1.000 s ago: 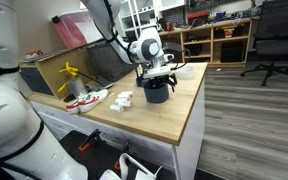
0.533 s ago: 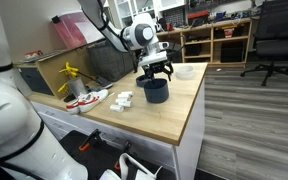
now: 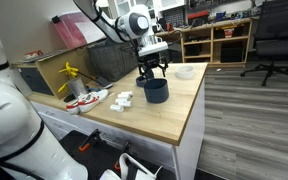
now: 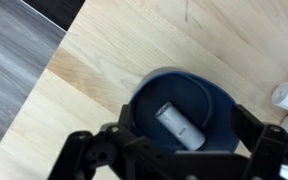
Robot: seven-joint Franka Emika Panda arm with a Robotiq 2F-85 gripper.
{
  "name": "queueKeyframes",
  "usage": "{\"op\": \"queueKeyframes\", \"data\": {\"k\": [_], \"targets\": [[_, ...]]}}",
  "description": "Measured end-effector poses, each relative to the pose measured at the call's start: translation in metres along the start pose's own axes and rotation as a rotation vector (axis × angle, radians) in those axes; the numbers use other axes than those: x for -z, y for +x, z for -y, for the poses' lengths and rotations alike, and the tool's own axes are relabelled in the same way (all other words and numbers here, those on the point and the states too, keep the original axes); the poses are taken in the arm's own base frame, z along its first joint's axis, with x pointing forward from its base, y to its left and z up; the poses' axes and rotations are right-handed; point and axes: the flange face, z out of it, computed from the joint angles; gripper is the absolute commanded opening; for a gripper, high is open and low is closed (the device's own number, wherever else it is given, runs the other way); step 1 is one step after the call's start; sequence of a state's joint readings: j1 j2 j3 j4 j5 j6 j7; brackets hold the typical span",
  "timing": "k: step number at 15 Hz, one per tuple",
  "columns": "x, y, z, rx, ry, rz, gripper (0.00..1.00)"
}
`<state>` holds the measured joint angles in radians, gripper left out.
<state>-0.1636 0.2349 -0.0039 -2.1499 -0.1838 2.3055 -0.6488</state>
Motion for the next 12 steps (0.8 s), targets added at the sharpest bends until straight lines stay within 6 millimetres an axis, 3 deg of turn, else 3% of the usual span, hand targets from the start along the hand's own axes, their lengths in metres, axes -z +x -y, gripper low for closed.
{"op": "queueKeyframes", "data": {"k": [8, 12], "targets": [[0.018, 0.029, -0.001, 0.399, -0.012, 0.135, 1.0], [0.011, 0.036, -0.003, 0.423, -0.002, 0.155, 1.0]]}}
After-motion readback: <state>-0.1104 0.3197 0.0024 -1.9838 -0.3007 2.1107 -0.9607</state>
